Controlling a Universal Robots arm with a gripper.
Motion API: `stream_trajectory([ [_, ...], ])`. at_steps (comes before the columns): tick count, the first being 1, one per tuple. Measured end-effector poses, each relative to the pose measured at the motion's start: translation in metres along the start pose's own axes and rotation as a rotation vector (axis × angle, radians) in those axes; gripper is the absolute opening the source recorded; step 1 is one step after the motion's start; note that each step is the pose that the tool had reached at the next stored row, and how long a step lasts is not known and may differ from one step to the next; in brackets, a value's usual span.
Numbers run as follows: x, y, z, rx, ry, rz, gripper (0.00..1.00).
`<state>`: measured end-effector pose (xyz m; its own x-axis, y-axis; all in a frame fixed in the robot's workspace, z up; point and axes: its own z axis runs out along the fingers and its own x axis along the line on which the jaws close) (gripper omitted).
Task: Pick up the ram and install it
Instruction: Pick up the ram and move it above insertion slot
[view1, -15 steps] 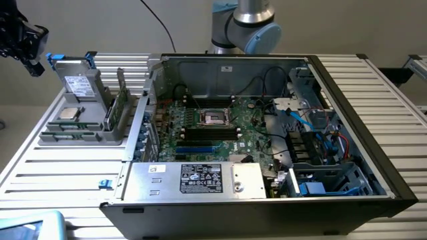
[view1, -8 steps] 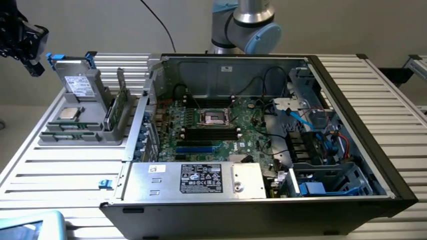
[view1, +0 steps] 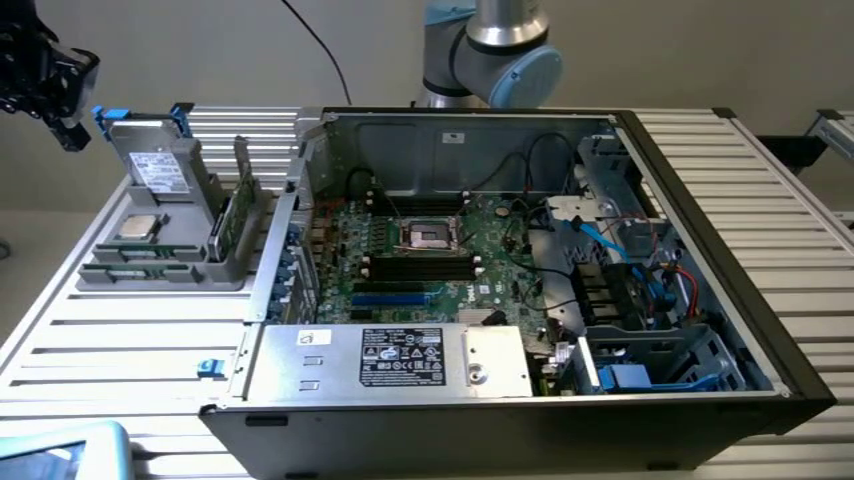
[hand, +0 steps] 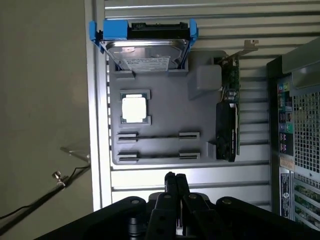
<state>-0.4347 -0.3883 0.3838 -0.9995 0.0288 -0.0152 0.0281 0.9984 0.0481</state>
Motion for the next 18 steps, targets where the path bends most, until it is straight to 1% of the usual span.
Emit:
stream_trajectory([
  [18, 0.0, 0.0, 0.0009, -0.005, 0.0158, -0.326, 0.11],
])
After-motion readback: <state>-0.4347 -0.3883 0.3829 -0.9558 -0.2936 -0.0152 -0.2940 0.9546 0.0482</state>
